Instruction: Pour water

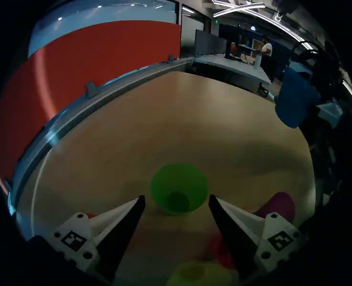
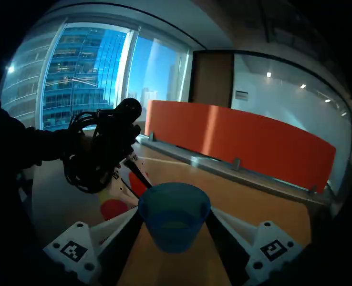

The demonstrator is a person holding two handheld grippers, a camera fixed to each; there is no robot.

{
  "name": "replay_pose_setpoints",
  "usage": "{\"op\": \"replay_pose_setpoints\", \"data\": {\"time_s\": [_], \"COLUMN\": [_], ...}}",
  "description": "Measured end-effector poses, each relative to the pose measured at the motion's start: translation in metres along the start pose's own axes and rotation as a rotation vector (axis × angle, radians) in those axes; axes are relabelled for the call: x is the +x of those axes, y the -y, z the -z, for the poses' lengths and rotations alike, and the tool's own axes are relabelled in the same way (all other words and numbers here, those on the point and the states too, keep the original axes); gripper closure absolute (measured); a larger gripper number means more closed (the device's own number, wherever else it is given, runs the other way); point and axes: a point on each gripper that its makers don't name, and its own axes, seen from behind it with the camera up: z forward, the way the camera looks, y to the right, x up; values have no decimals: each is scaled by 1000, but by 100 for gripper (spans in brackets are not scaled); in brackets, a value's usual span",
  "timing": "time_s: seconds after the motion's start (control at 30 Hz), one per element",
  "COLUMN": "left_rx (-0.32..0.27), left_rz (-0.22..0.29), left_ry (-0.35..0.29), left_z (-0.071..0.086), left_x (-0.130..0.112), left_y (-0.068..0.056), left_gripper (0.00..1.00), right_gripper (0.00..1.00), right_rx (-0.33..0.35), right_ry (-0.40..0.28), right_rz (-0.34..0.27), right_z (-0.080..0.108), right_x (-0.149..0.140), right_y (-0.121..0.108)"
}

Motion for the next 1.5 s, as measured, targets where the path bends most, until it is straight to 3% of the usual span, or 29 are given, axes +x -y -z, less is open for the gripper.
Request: {"op": "replay_pose_setpoints", "data": {"time_s": [0.7, 1.0, 1.3, 1.5], "left_rx": [13, 4, 1, -13], "left_rz": [-108, -115, -149, -139], "left_ry": [163, 183, 252, 268], "left_z": [-3, 0, -10, -18], "left_x": [-7, 1, 0, 2], "left_y": [-2, -6, -10, -16], "left_gripper": [0, 0, 0, 1], "right_gripper": [10, 10, 10, 10], "right_rx": [8, 9, 4, 2], "right_ry": [25, 22, 20, 24], "right_rz": [-3, -6, -6, -15], "right_z": [-5, -3, 0, 1], "right_x": [-13, -15, -18, -24], "right_y": [-3, -4, -7, -10]}}
